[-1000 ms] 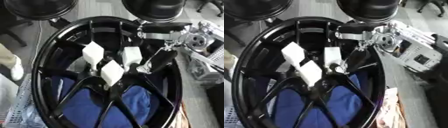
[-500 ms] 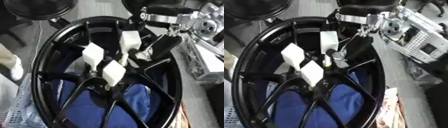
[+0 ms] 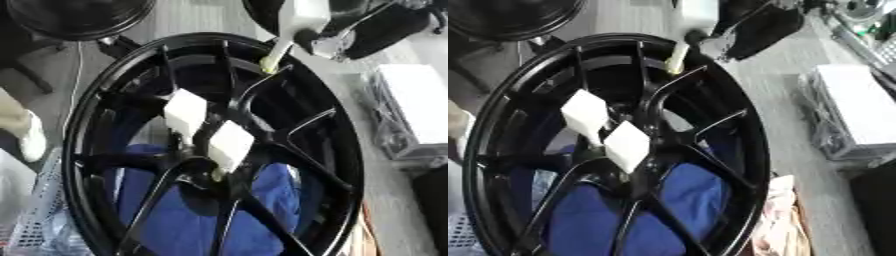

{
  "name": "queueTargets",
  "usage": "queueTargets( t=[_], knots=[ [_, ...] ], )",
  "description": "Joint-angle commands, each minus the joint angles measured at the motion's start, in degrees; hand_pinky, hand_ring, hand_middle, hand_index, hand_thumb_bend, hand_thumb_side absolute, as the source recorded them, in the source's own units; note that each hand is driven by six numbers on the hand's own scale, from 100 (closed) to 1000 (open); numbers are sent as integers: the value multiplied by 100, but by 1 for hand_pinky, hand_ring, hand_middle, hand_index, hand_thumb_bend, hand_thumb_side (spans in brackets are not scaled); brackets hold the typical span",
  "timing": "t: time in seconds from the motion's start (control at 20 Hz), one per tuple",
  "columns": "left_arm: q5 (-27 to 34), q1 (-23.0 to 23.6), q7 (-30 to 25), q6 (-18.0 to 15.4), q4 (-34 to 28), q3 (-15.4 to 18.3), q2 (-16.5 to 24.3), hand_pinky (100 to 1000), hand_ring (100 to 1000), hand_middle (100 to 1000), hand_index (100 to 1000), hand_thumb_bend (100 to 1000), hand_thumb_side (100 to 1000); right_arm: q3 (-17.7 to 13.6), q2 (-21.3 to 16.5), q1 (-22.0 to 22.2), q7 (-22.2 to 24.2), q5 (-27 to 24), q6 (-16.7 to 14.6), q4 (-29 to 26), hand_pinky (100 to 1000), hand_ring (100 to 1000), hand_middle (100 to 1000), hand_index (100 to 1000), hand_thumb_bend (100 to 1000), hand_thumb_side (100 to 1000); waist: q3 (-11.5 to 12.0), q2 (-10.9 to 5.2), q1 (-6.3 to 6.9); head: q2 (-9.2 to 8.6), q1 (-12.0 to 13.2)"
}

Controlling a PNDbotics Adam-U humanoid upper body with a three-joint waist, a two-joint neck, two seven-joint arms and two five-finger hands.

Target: Pull the pin out of the wheel hub.

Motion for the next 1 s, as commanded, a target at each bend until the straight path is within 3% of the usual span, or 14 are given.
queueTargets(
  t=[0.05,0.2,0.35,0.5,0.6,1.0],
  knots=[
    [-43,-29,39,-26,-99,117,147,778,767,785,736,231,858,-674,-333,285,-497,358,479,-18,758,669,358,537,100,100,-12,-74,39,-66,48],
    [-49,-22,60,-36,-99,135,146,778,767,785,736,231,858,-1042,-354,598,-784,672,800,418,758,685,383,564,100,100,-19,-60,42,-75,82],
    [-50,-17,70,-39,-99,144,143,778,767,785,736,231,858,-1307,-321,749,-958,936,853,1039,768,727,443,625,100,100,-28,-55,48,-80,116],
    [-49,-15,70,-35,-99,145,137,779,767,785,736,230,858,-1407,-301,824,-884,1285,721,1474,804,819,676,785,181,100,-30,-53,58,-82,123],
    [-47,-20,69,-34,-99,145,136,779,768,785,736,230,857,-1443,-280,847,-701,1487,592,1580,831,883,781,834,185,103,-30,-53,69,-84,121],
    [-45,-14,71,-35,-99,152,133,779,768,785,736,230,858,-1572,-216,832,-321,1958,465,1563,834,885,791,837,188,110,-41,-58,79,-97,111]
  ],
)
